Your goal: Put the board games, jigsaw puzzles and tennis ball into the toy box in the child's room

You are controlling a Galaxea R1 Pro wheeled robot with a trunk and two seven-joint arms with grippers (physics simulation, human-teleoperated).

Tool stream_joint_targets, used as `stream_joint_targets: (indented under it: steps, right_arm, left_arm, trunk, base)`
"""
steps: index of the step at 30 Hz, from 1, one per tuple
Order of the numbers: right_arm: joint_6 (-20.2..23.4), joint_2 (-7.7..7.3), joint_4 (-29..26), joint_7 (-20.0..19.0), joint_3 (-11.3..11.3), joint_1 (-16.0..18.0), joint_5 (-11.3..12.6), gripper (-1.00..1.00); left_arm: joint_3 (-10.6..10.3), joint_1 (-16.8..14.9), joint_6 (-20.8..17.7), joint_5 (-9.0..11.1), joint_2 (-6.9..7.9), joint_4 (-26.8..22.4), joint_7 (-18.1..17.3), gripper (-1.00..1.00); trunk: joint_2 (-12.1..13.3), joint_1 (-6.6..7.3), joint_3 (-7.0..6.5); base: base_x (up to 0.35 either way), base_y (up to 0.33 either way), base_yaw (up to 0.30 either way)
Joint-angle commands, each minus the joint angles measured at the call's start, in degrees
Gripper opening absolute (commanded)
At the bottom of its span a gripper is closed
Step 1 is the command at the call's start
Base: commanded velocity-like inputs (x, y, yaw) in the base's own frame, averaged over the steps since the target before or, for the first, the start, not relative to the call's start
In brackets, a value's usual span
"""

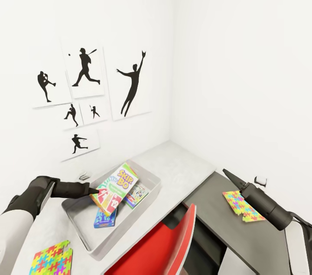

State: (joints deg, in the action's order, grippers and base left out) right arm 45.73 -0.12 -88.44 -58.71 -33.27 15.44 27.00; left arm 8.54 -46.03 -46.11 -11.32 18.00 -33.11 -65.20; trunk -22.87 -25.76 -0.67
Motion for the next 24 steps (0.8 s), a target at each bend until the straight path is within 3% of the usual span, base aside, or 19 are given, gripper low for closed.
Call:
stream_joint_targets:
  steps: [1,24]
  right_arm:
    - [0.32,0.01,0.02,-0.09,-0.04,0.03,0.16,1.00]
    - [0.40,0.02,-0.05,0.06,0.04,0.03,0.16,1.00]
  left_arm:
    - [0.34,-0.03,-0.41,-0.57,-0.02,-0.03,-0.43,-1.00]
    - [0.25,0.01,0.32,-0.63,-0.24,-0.10,-0.40,-1.00]
  trunk:
    - [-0.05,-0.02,0.08]
    - [-0.05,-0.02,1.30]
  base:
    - [0.000,0.000,0.000]
    - [0.000,0.000,0.000]
